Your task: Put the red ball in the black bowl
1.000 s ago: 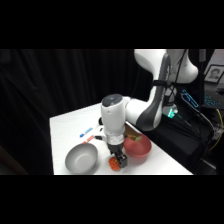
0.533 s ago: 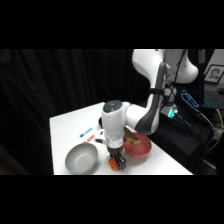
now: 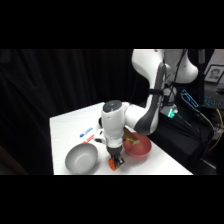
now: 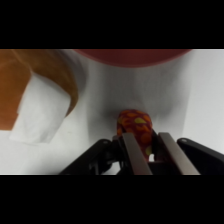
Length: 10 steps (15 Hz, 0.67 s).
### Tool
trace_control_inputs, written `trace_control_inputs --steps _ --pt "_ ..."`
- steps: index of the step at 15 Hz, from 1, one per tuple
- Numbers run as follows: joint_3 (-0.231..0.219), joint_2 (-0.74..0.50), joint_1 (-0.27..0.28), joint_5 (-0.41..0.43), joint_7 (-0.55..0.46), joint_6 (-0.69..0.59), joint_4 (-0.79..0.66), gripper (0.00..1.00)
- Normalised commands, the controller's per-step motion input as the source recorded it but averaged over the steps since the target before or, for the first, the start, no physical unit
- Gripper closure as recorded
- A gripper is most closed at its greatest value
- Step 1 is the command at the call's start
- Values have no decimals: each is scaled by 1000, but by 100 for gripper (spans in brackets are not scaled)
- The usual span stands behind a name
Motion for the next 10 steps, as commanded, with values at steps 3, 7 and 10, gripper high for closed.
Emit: trace_control_inputs --steps 3,7,10 --pt "-74 -135 85 20 31 -65 -30 100" --pt "-39 -247 62 39 8 -195 -54 95" --pt "-30 -408 35 29 -5 -314 -116 95"
